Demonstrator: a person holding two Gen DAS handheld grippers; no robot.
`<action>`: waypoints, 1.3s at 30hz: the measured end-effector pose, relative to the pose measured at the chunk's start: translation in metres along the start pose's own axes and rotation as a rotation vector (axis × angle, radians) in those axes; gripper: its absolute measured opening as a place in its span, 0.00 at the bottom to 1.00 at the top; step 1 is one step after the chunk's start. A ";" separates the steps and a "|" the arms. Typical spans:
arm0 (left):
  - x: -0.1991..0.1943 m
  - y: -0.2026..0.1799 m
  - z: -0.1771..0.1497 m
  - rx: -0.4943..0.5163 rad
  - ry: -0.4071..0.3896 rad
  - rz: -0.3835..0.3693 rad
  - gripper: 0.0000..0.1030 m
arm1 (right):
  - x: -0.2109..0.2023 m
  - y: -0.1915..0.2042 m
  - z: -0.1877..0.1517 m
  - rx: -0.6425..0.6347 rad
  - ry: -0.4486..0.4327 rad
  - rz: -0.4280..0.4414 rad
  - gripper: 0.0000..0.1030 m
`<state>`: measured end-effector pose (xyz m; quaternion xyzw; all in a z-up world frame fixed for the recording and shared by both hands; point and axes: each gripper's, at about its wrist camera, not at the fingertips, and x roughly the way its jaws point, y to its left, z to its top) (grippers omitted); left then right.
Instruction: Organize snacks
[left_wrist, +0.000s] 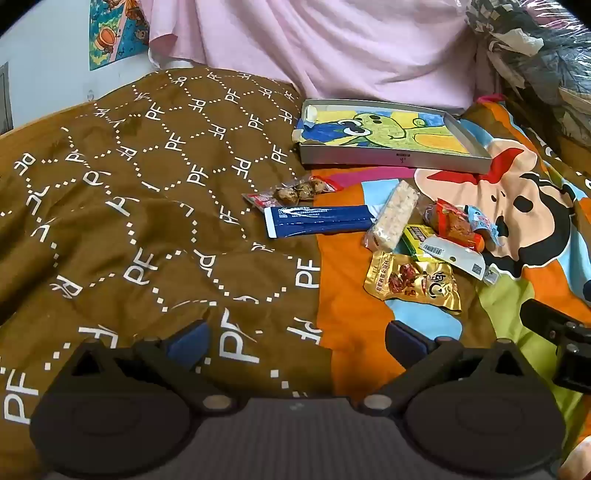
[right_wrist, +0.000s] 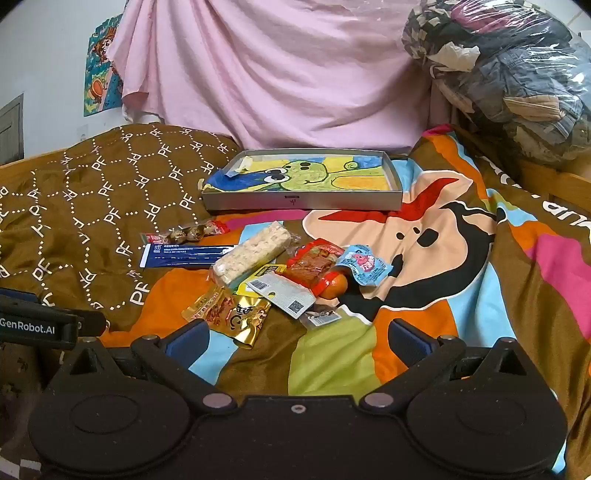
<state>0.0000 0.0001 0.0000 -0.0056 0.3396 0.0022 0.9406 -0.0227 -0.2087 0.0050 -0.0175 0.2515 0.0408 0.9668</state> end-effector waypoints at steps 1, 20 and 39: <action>0.000 0.000 0.000 0.007 -0.004 0.004 1.00 | 0.000 0.000 0.000 0.001 -0.001 0.000 0.99; 0.001 -0.003 -0.006 0.008 -0.004 0.000 1.00 | 0.000 0.000 0.000 -0.002 0.000 -0.001 0.99; 0.001 -0.002 -0.003 0.007 0.001 -0.004 1.00 | 0.000 0.001 0.000 -0.002 0.001 -0.001 0.99</action>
